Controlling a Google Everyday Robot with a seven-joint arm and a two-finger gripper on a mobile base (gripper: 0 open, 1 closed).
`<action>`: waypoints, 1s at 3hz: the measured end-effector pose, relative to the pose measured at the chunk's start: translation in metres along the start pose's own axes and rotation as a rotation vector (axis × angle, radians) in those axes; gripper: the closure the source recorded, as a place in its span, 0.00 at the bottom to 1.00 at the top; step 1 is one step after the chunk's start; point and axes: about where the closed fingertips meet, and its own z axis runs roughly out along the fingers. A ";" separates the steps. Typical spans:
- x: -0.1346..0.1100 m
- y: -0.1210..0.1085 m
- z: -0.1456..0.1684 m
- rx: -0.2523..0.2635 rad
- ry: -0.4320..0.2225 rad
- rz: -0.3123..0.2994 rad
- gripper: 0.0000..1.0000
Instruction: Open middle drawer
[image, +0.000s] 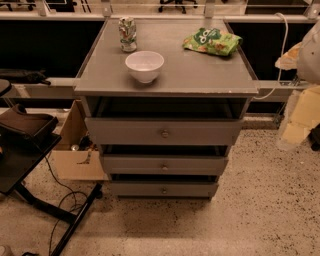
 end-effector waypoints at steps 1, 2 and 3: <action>0.000 0.000 0.000 0.000 0.000 0.000 0.00; 0.001 0.007 0.021 -0.007 -0.021 -0.001 0.00; 0.002 0.027 0.058 -0.014 -0.057 -0.003 0.00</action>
Offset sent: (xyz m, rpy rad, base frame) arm -0.0015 0.0096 -0.0677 0.0624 0.0220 0.0228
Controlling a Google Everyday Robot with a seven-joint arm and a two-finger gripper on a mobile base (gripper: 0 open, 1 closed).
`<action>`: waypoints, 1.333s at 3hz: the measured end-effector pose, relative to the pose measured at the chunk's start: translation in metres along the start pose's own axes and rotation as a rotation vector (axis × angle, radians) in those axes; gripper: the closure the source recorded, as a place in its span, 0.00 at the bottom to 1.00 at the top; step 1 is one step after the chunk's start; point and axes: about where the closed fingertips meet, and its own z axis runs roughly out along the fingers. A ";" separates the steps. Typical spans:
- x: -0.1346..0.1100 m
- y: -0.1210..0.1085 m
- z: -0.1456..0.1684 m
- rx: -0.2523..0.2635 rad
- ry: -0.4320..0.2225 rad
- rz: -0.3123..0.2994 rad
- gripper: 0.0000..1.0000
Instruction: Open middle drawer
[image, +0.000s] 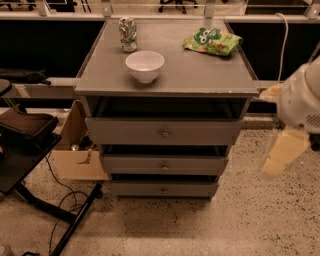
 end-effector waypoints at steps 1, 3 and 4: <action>0.014 0.022 0.084 -0.027 0.011 -0.021 0.00; 0.047 0.053 0.247 -0.131 0.075 -0.045 0.00; 0.061 0.057 0.308 -0.213 0.109 -0.029 0.00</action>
Offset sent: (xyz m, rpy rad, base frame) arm 0.0229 0.0189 -0.3462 -0.1116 0.1900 0.1081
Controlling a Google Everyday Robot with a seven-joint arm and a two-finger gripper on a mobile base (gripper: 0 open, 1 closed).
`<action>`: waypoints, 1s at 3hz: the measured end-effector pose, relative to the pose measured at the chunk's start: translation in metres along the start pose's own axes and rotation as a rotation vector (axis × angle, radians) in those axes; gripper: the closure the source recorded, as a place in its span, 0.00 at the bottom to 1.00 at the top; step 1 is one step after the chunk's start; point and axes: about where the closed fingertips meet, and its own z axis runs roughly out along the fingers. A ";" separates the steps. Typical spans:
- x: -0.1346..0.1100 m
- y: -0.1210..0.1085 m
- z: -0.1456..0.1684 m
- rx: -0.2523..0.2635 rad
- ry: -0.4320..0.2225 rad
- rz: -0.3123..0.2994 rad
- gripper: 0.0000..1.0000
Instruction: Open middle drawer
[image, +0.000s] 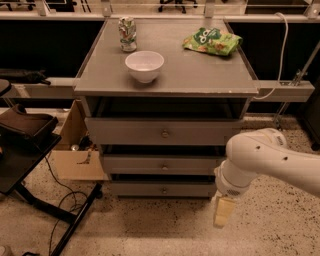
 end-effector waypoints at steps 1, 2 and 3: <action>0.001 0.003 0.013 -0.025 0.001 0.001 0.00; -0.003 -0.002 0.025 0.009 0.007 -0.010 0.00; -0.006 -0.034 0.068 0.094 -0.005 -0.033 0.00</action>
Offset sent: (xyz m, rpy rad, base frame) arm 0.0185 0.0154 -0.0453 -0.0351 -0.0772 0.0178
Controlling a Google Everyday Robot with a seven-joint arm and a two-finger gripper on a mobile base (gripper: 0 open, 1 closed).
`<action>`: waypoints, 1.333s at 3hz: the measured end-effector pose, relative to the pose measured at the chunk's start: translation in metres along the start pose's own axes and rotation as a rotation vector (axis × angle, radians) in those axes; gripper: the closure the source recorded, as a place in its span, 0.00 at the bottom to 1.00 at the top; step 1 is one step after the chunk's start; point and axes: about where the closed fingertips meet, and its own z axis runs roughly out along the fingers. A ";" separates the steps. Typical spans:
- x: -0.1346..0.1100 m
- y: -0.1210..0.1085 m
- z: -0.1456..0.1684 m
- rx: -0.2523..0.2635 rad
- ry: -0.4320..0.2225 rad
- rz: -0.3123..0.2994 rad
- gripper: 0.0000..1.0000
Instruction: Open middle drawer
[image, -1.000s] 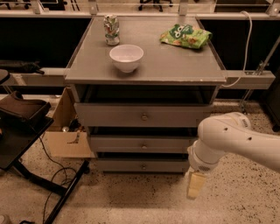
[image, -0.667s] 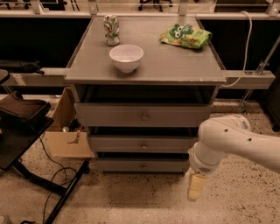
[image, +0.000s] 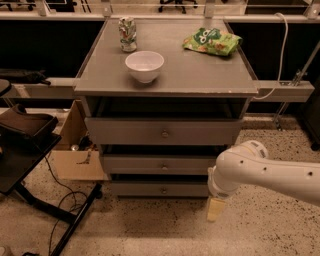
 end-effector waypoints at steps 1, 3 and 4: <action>-0.004 -0.028 0.039 0.033 0.027 -0.041 0.00; -0.020 -0.089 0.111 0.046 0.059 -0.114 0.00; -0.025 -0.111 0.125 0.067 0.067 -0.124 0.00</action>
Offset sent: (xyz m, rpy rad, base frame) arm 0.1096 0.0184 -0.1040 -0.0950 -0.0264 0.1201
